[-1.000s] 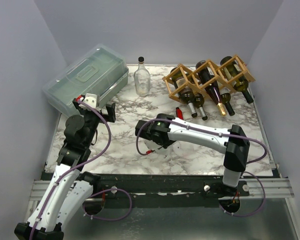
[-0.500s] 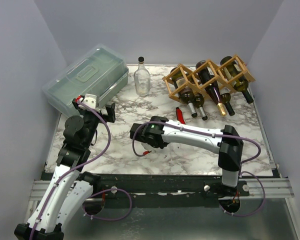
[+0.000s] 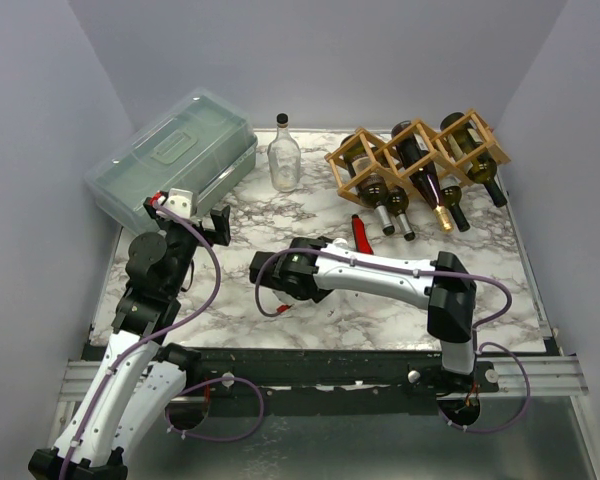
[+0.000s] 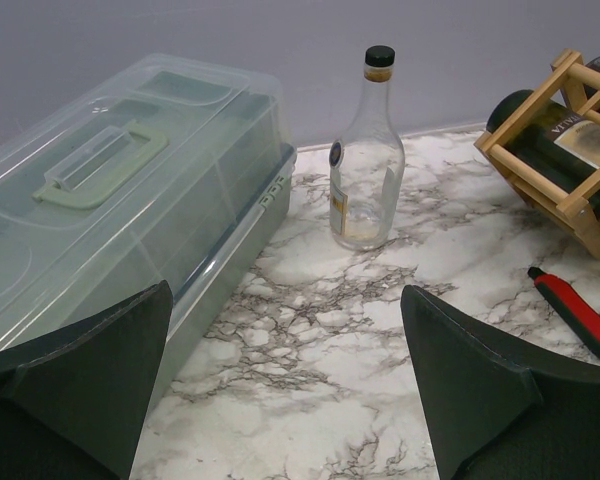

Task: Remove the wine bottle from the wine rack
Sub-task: Place the wine bottle at the center of the board.

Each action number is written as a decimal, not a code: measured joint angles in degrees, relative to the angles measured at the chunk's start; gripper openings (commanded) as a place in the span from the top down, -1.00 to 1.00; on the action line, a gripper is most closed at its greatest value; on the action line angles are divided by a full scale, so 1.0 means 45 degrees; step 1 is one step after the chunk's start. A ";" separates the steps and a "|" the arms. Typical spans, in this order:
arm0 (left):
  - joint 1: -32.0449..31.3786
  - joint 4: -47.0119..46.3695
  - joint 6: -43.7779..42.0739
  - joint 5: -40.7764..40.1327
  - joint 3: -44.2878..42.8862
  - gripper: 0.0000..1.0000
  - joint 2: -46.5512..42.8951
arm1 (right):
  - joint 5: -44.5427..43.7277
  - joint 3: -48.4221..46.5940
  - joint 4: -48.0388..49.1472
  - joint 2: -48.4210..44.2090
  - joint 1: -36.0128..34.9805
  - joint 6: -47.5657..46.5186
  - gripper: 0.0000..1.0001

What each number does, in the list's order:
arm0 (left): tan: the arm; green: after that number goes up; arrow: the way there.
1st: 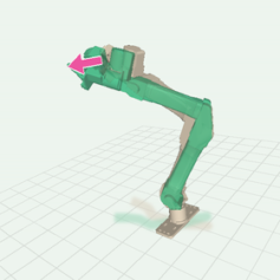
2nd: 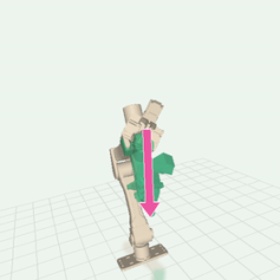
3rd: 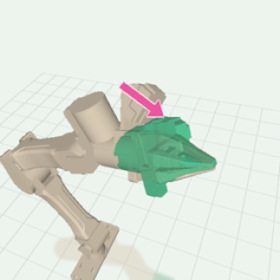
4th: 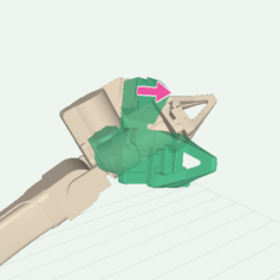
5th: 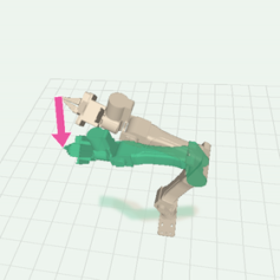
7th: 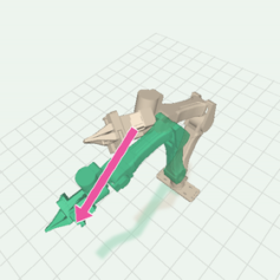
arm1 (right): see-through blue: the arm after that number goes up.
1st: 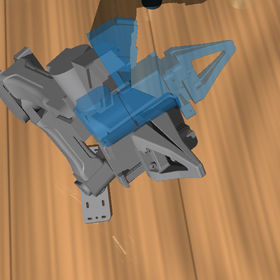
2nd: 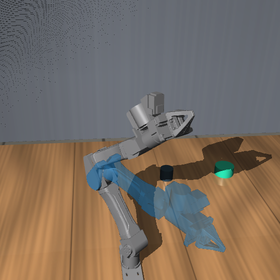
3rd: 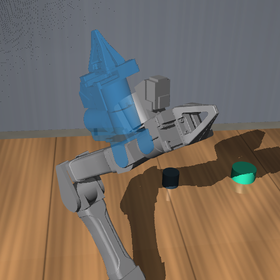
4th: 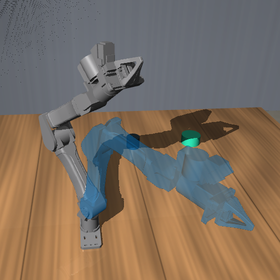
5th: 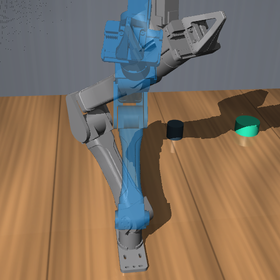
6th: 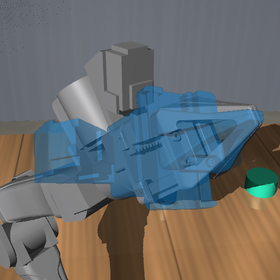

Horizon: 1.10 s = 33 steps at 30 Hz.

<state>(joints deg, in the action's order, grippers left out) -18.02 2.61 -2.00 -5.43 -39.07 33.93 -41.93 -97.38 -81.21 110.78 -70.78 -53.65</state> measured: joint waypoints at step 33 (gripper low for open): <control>0.0000 0.0000 -0.0102 -0.0005 0.0000 -0.97 -0.0155 | 0.0976 -0.4153 0.0204 0.0695 -0.0840 0.0175 -0.77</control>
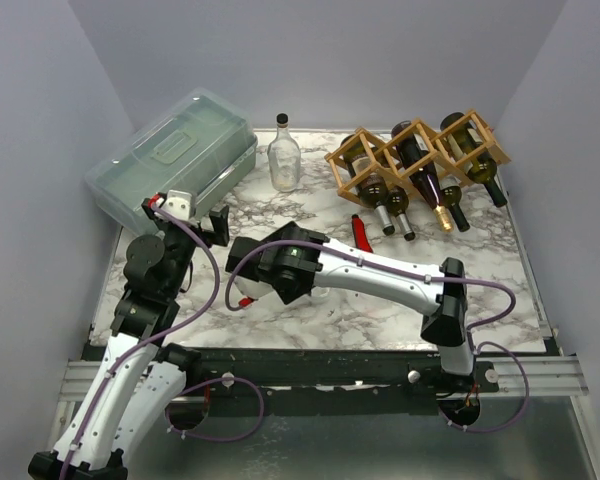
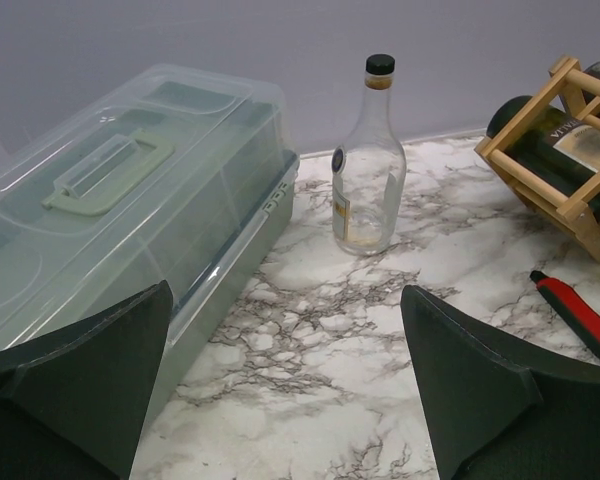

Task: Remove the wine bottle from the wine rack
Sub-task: Place the wine bottle at the center of the board, then move the wine bottle to the center of the board.

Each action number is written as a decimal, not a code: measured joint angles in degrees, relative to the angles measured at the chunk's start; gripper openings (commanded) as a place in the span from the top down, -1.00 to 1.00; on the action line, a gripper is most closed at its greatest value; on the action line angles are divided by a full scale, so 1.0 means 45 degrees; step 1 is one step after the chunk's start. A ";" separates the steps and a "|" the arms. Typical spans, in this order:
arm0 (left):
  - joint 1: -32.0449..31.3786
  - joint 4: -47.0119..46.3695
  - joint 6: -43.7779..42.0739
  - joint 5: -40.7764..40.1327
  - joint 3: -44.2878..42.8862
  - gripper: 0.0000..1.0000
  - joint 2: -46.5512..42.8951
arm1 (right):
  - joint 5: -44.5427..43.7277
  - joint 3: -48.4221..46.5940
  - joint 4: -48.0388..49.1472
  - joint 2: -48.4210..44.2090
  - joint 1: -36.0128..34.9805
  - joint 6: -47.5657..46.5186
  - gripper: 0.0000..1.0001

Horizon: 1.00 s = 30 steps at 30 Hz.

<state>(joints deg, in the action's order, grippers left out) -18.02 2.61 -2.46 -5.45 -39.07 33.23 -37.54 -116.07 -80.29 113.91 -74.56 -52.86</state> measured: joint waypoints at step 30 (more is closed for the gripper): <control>0.0000 -0.0359 0.1700 0.5795 0.0520 -0.97 -0.1069 | 0.9442 -0.3444 0.0879 -0.4726 0.3327 0.4425 -0.96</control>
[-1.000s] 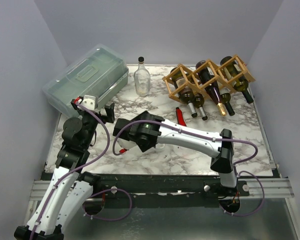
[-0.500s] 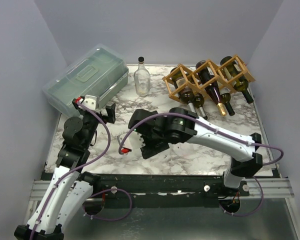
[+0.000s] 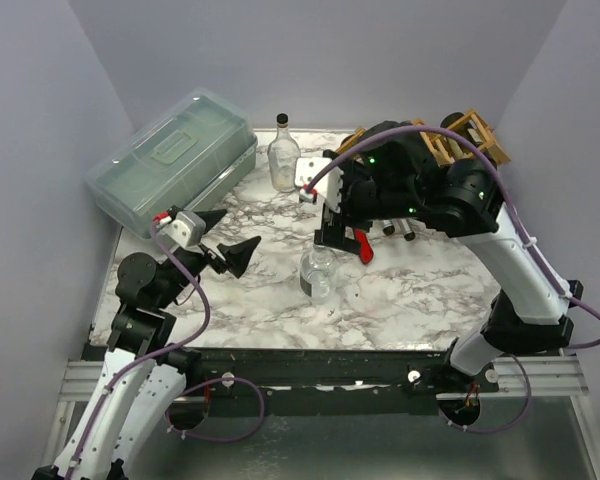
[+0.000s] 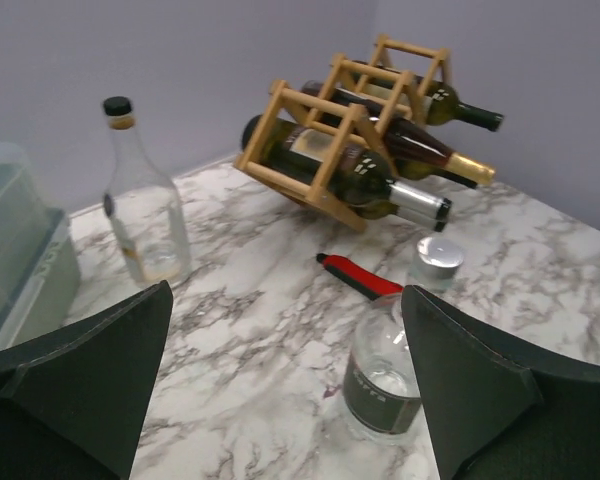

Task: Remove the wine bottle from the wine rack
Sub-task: Move the wine bottle to the center of the board.

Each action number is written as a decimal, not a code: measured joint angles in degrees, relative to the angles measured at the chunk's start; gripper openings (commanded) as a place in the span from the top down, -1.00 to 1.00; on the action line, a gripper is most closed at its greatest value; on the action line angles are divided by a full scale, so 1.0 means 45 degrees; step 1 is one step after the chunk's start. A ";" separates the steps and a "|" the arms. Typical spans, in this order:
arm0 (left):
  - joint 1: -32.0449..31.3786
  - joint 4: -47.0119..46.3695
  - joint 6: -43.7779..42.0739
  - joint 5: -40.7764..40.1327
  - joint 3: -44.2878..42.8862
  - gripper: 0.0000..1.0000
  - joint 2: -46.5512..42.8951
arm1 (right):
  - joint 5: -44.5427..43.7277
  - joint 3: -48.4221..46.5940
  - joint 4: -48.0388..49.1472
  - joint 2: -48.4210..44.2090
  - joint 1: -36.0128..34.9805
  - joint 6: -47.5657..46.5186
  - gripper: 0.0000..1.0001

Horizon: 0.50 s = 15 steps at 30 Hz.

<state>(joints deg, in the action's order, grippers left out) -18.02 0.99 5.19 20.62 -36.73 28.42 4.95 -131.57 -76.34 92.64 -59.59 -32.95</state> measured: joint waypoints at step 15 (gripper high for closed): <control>-0.4090 -0.1579 -0.0301 0.0991 0.1768 -0.97 0.0034 | 0.1209 0.6557 0.4590 -0.3269 0.3769 0.2288 -0.99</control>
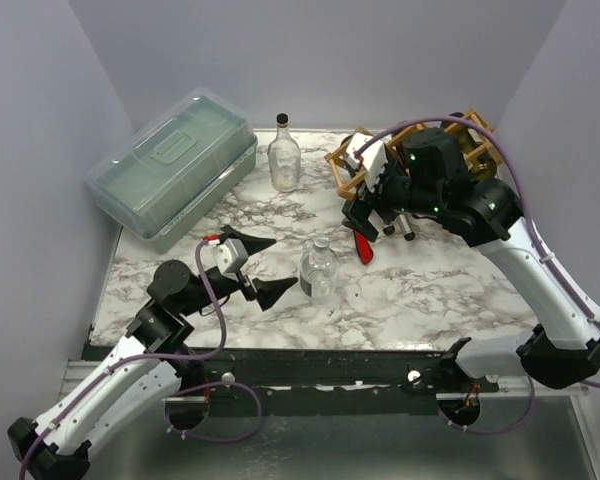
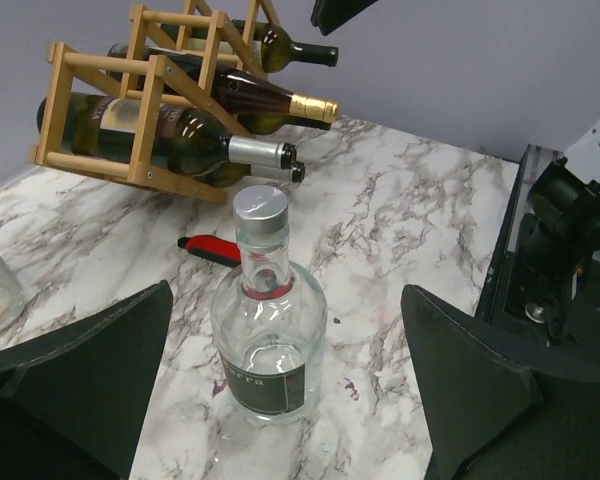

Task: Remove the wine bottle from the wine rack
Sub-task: Move the wine bottle to the center of the board.

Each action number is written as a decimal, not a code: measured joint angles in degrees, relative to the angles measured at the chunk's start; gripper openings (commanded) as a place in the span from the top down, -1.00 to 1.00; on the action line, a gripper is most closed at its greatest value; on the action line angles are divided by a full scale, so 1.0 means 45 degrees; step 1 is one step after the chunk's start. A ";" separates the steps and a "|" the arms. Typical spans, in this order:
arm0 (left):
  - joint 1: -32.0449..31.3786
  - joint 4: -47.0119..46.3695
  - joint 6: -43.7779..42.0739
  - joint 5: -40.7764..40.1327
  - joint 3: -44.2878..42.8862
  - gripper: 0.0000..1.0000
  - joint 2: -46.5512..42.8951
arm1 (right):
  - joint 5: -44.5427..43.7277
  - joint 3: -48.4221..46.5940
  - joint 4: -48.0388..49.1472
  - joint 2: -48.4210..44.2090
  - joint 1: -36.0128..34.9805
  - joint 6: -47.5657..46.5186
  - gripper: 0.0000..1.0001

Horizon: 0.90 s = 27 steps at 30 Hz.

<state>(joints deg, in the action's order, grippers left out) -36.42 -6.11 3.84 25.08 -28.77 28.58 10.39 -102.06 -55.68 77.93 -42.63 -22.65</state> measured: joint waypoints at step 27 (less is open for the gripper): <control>-0.2681 -0.6178 -0.2297 -0.3798 0.1928 -0.95 0.4634 | 0.2346 0.8238 0.5231 -0.3871 0.5416 0.3687 -0.99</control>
<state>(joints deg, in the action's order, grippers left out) -48.49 -33.91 -6.50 7.99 -20.10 49.43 20.95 -64.99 -32.14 60.51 -18.26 -6.07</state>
